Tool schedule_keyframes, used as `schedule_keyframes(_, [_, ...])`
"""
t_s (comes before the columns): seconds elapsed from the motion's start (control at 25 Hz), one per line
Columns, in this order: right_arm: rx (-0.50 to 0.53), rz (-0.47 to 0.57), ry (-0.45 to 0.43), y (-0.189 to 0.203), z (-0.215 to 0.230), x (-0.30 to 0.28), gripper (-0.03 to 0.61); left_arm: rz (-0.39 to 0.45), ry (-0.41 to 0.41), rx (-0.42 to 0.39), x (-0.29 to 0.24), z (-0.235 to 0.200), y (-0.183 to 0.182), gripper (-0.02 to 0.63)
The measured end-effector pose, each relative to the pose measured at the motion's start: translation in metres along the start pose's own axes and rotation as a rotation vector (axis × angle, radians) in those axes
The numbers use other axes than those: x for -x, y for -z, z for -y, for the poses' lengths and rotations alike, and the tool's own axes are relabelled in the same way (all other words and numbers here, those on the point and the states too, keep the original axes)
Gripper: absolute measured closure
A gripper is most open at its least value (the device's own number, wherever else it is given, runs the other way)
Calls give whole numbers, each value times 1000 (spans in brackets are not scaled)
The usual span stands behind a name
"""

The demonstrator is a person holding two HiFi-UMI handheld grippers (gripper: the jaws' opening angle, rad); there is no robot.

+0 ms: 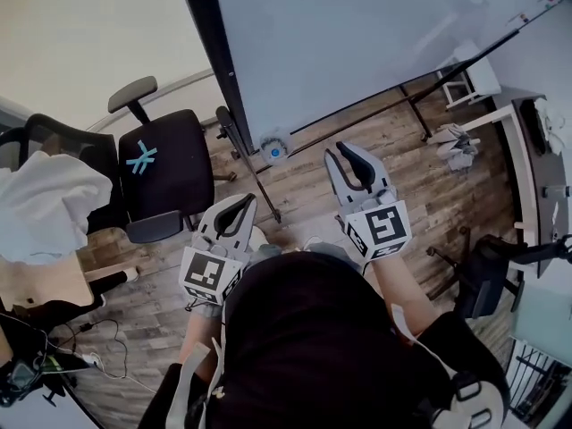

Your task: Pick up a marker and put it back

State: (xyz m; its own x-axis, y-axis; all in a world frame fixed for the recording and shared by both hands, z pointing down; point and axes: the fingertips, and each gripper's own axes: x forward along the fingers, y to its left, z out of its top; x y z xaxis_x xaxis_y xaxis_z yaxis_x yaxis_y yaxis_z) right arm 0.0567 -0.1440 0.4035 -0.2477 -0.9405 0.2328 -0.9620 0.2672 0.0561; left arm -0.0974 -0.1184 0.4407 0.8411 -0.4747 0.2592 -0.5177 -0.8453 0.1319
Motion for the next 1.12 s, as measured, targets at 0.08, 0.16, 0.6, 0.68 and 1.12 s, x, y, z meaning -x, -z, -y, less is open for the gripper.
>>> schedule_keyframes(0.08, [-5,0,30,2,6,11,488,0,32,-13,-8,6,-2,604])
schedule_keyframes(0.16, [-11,-1,59,4,13,21,491,0,63,-23,-15,12,-4,606])
schedule_keyframes(0.6, [-47,-14,200,18,42,83,494,-9,206,-65,-52,53,-12,606])
schedule_keyframes(0.68, [-52,-19,217,22,45,93,494,-7,223,-71,-58,59,-14,605])
schedule_keyframes(1.12, [-105,-38,277,43,57,135,494,-24,306,-113,-88,94,-23,605])
